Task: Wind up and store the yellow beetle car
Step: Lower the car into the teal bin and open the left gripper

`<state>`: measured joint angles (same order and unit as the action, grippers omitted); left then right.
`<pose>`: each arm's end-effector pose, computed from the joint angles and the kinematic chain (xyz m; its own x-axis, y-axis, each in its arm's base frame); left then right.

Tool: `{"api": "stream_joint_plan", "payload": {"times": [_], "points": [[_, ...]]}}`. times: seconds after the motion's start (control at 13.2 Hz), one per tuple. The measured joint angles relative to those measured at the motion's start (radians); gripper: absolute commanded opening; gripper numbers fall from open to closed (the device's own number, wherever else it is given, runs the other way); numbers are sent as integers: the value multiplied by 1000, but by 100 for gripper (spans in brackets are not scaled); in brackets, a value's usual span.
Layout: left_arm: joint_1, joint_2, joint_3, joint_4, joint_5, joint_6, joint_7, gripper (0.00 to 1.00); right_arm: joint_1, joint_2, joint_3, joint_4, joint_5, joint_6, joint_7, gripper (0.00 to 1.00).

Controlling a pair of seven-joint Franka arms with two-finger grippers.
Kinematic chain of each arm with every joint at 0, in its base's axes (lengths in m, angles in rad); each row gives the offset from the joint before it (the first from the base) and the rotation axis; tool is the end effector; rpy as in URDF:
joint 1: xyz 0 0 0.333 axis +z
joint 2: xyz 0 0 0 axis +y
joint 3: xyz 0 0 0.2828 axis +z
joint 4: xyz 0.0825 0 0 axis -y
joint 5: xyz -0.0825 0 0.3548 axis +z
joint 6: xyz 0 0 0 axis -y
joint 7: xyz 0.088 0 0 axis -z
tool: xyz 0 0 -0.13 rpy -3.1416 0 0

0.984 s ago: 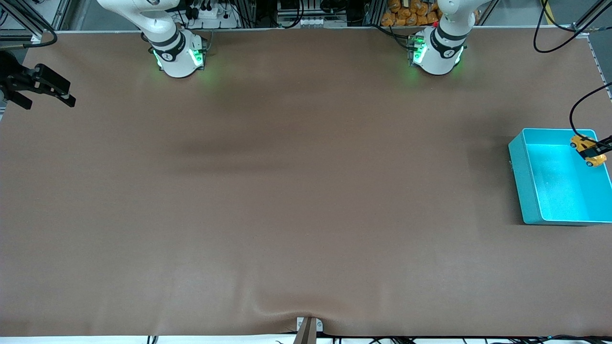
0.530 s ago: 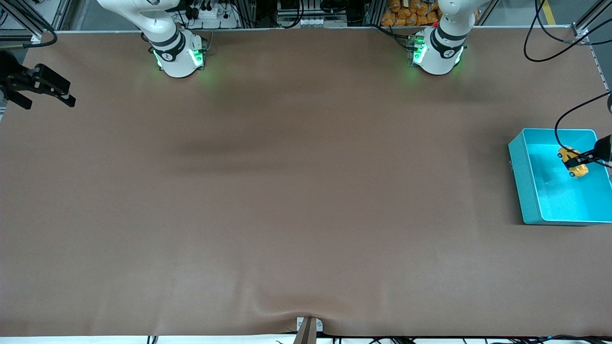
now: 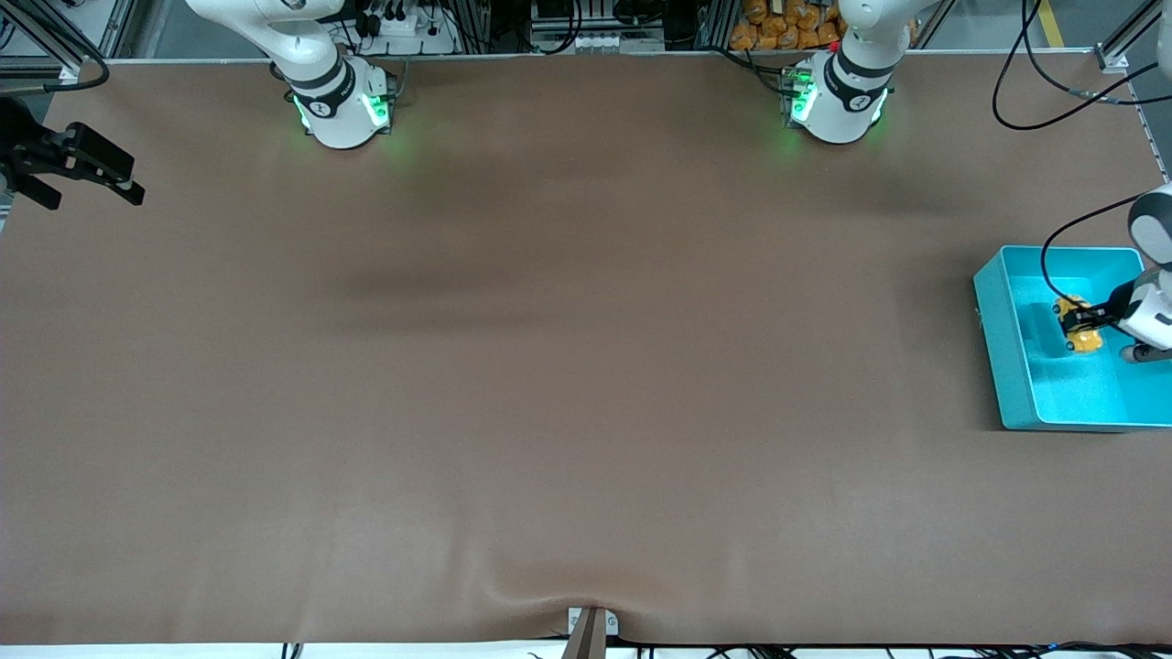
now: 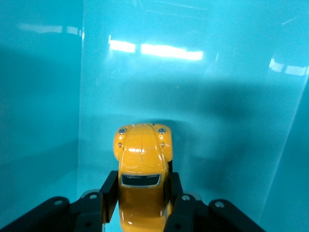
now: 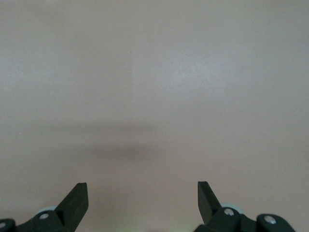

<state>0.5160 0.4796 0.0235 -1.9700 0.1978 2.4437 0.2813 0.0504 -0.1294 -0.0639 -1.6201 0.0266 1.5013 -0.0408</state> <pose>0.4970 0.3012 0.1951 0.9928 0.1065 -0.0540 0.0990 -0.9871 -0.1260 0.4818 -0.0049 0.6056 0.9995 0.0296 0.0118 0.0300 -0.9990 -0.0343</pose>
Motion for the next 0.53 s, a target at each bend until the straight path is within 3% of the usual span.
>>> {"api": "stream_joint_plan", "payload": {"times": [0.23, 0.3, 0.45, 0.53], "points": [[0, 27, -17, 1, 0, 27, -2, 0, 0, 0, 0, 0, 0, 0, 0, 100], [0, 27, -22, 2, 0, 27, -4, 8, 0, 0, -1, 0, 0, 0, 0, 100], [0, 28, -25, 2, 0, 27, -5, 53, 0, 0, -1, 0, 0, 0, 0, 100], [0, 29, -25, 2, 0, 27, -5, 61, 0, 0, -2, 0, 0, 0, 0, 100]]}}
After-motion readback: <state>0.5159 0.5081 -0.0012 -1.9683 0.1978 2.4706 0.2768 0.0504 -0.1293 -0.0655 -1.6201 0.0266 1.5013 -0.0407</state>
